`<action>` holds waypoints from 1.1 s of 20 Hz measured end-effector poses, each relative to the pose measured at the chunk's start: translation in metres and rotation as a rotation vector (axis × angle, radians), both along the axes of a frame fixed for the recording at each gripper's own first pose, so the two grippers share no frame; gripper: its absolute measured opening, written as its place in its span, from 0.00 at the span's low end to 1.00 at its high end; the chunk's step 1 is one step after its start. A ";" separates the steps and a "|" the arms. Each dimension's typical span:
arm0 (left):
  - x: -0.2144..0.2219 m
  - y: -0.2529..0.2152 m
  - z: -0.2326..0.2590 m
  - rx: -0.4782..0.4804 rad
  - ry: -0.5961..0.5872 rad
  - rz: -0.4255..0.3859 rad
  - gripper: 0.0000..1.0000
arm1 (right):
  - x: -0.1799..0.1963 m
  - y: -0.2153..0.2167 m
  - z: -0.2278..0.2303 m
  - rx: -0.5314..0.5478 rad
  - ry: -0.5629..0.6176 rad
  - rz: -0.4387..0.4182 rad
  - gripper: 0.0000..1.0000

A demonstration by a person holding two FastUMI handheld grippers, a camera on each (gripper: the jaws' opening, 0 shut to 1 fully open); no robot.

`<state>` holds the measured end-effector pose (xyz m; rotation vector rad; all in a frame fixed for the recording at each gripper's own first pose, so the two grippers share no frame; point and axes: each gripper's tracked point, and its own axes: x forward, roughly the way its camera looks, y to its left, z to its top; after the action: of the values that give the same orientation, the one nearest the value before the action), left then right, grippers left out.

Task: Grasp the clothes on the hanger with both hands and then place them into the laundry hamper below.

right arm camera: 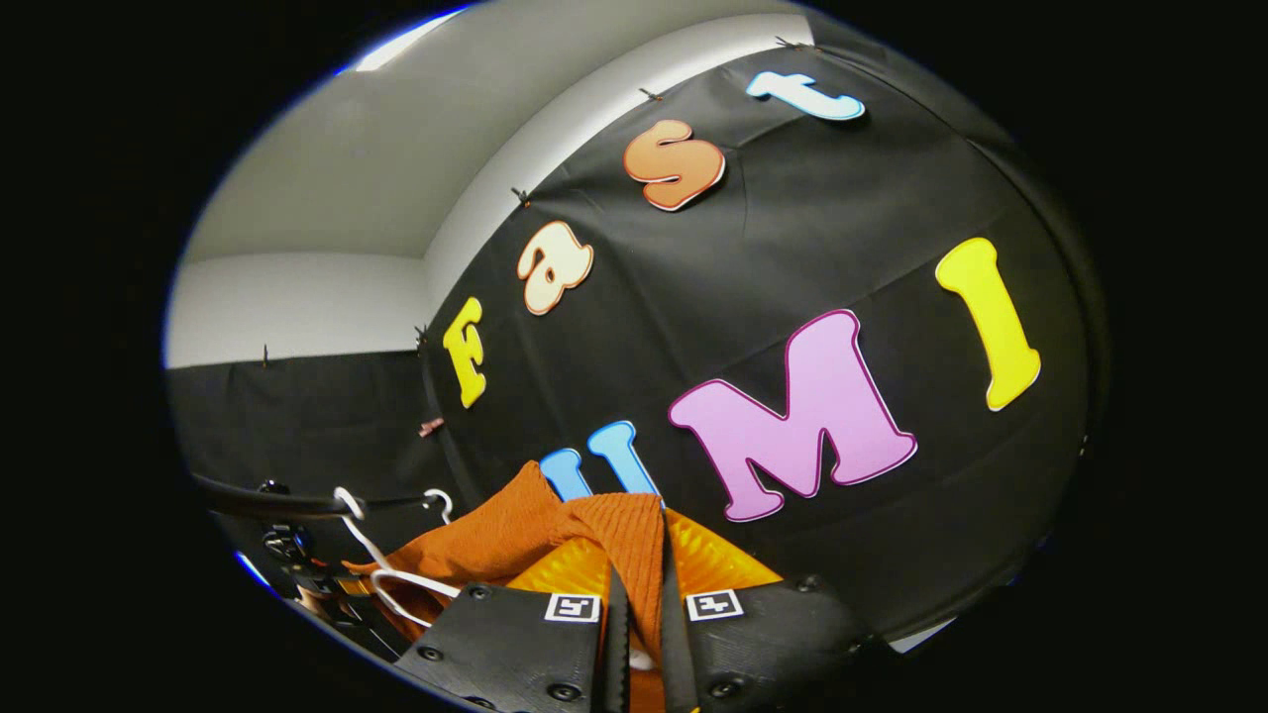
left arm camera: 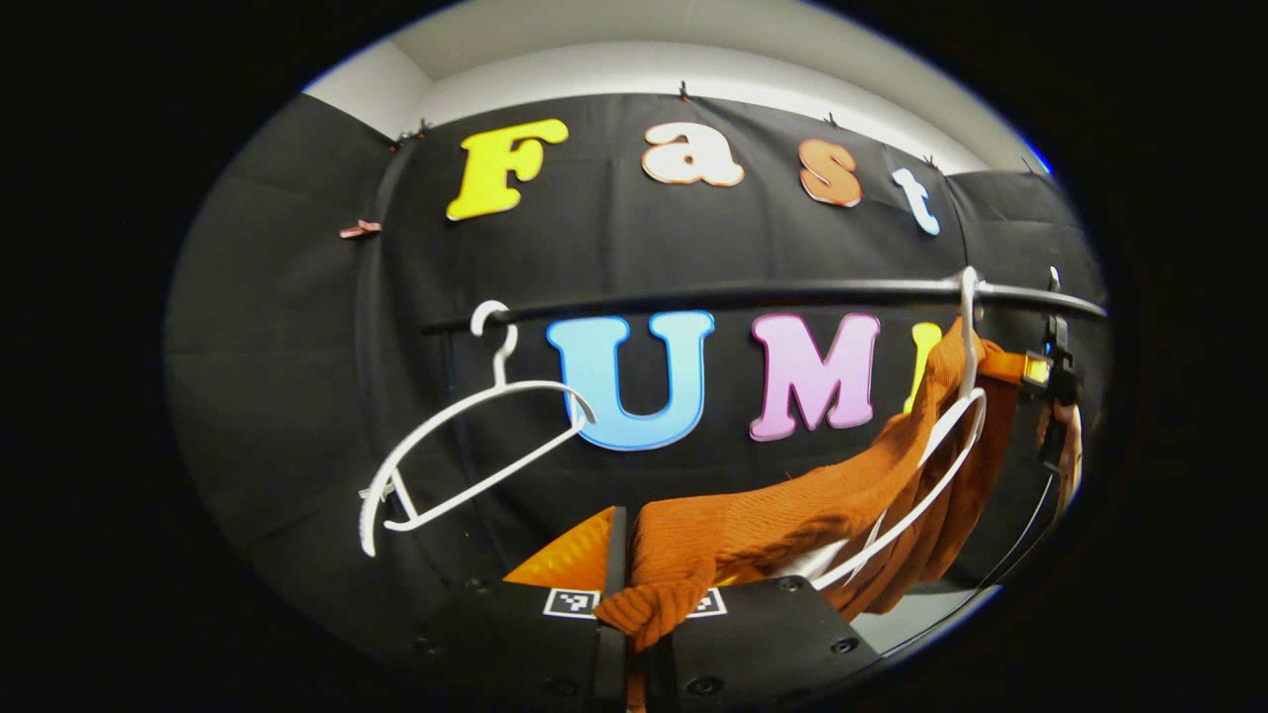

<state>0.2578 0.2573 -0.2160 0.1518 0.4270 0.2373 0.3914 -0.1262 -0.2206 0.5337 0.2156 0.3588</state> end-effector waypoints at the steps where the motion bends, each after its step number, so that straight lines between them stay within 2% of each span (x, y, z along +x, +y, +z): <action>1: 0.001 0.006 -0.014 0.024 0.056 -0.020 0.11 | 0.003 0.004 -0.014 -0.057 0.022 0.018 0.17; 3: -0.001 0.018 -0.045 0.016 0.133 -0.018 0.11 | 0.009 0.014 -0.040 -0.109 0.053 0.053 0.17; 7: -0.006 0.030 -0.091 -0.130 0.116 0.036 0.11 | 0.008 0.027 -0.091 -0.028 0.156 0.090 0.17; 10: -0.027 0.016 -0.125 -0.217 0.123 0.074 0.11 | -0.006 0.023 -0.135 -0.045 0.249 0.082 0.17; 13: -0.049 0.002 -0.155 -0.259 0.150 0.118 0.11 | -0.033 0.024 -0.175 -0.102 0.341 0.087 0.18; 14: -0.057 -0.002 -0.165 -0.279 0.160 0.136 0.11 | -0.044 0.026 -0.185 -0.103 0.374 0.095 0.24; 15: -0.066 -0.009 -0.172 -0.311 0.165 0.152 0.12 | -0.056 0.029 -0.196 -0.105 0.403 0.103 0.18; 18: -0.090 -0.036 -0.186 -0.390 0.189 0.166 0.12 | -0.091 0.041 -0.217 -0.076 0.495 0.124 0.16; 20: -0.099 -0.053 -0.189 -0.421 0.184 0.172 0.12 | -0.117 0.066 -0.219 -0.037 0.536 0.177 0.14; 22: -0.103 -0.075 -0.184 -0.449 0.169 0.168 0.12 | -0.140 0.085 -0.223 -0.054 0.567 0.231 0.15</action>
<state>0.1546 0.1819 -0.4004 -0.3081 0.6516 0.2889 0.2513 -0.0410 -0.4434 0.5496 0.8372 0.4184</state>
